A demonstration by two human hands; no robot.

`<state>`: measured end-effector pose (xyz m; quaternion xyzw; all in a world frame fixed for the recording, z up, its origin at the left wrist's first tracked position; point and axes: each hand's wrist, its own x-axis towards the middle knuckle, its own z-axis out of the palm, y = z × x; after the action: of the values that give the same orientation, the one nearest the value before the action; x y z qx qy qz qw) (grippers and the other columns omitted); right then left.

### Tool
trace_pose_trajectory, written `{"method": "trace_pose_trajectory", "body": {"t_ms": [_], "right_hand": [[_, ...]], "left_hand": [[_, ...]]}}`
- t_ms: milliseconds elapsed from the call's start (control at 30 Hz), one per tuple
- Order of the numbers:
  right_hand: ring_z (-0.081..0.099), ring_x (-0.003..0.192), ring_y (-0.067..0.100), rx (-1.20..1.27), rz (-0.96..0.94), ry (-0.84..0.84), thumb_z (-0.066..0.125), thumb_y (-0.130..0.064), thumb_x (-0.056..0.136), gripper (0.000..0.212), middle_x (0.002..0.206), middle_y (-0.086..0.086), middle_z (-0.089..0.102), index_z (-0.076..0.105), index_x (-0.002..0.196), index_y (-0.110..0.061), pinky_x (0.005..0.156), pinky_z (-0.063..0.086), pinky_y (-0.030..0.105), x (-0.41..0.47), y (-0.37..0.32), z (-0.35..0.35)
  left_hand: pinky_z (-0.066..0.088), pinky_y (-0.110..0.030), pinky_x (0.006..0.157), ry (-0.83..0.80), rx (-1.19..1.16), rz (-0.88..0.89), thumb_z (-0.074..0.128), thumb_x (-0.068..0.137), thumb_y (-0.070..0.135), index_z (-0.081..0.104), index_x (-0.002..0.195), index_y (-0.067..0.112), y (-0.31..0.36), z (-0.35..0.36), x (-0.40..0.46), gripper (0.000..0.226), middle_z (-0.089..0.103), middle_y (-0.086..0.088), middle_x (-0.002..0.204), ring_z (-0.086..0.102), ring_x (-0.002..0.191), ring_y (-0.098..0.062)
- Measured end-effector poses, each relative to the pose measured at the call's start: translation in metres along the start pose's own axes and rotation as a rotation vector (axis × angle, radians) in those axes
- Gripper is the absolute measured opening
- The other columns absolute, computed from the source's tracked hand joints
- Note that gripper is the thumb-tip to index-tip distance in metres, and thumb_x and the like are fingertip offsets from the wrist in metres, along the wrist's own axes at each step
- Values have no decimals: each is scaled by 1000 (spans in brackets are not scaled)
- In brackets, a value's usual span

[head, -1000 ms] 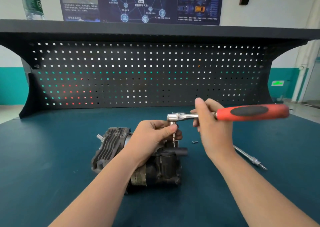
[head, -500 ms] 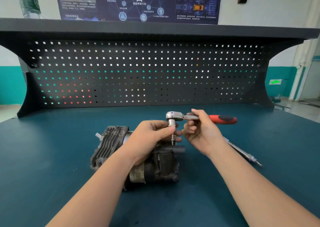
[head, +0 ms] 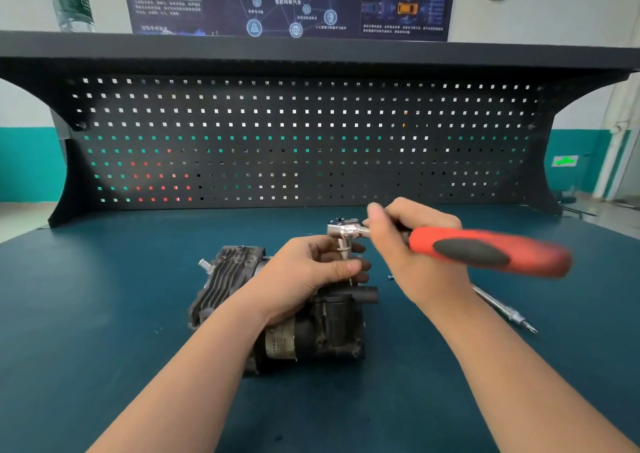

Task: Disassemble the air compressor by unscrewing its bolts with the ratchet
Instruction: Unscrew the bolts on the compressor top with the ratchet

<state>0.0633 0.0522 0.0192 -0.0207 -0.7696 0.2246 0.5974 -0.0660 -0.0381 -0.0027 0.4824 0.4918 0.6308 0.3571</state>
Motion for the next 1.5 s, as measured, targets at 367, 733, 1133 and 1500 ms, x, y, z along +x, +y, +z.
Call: {"method": "trace_pose_trajectory", "body": {"t_ms": [367,733,1133,1500], "right_hand": [[50,43,7,860,736,118,55,-15,94,44,51,0,57,69,52,-19,42,37,18,6,35,5],[48,43,8,943,774,111,58,-10,92,32,54,-1,54,50,61,-13,42,35,19,9,31,-1],[38,38,9,1061,1077,123,59,-17,90,24,49,2,48,49,69,-12,45,40,19,6,52,9],[33,52,15,-230,-474,95,60,-24,89,45,50,4,40,53,50,-3,48,28,19,-3,0,10]], "left_hand": [[56,-27,80,90,255,-21,70,80,3,63,105,6,1,4,-1,25,74,-9,88,71,86,-19],[52,-17,65,111,243,41,73,77,3,66,95,9,1,5,-2,21,75,-7,83,72,78,-15],[55,-25,72,117,-62,-20,59,87,9,65,96,1,1,5,5,14,73,-16,93,71,89,-26],[46,-11,58,178,144,132,66,80,1,74,69,19,1,10,-2,22,71,7,68,63,63,1]]}}
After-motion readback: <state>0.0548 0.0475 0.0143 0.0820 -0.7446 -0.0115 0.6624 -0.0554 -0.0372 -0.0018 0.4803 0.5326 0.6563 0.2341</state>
